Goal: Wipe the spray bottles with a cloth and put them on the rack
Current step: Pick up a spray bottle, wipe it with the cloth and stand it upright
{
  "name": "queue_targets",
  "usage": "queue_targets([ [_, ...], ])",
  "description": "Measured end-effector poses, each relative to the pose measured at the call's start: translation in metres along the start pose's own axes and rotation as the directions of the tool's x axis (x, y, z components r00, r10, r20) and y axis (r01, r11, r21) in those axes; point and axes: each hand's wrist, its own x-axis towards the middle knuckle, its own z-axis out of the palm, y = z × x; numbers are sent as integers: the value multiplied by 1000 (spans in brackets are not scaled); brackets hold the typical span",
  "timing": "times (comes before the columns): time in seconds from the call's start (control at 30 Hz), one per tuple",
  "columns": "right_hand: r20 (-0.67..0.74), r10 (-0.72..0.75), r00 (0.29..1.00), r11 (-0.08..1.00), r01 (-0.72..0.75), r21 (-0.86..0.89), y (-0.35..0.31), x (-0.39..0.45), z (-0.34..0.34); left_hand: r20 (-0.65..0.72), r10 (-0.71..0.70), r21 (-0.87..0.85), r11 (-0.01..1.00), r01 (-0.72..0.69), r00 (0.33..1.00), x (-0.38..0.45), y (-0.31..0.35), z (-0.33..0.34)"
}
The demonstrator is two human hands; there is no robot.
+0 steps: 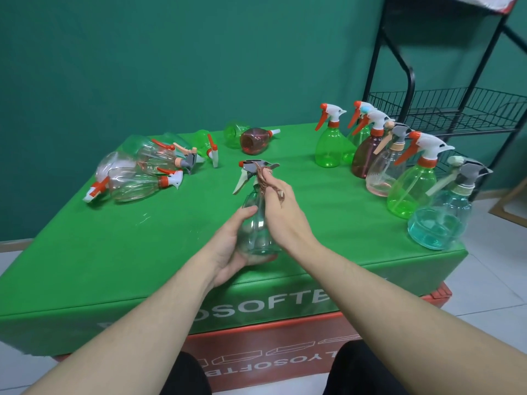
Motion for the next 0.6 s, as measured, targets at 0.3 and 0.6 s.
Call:
queue_targets([
  [0.3, -50, -6, 999, 996, 10, 91, 5, -17, -6, 2, 6, -4, 1000, -6, 1000, 3, -1, 15],
  [0.6, -95, -187, 978, 981, 190, 24, 27, -41, 8, -121, 89, -236, 965, -116, 989, 11, 4, 34],
])
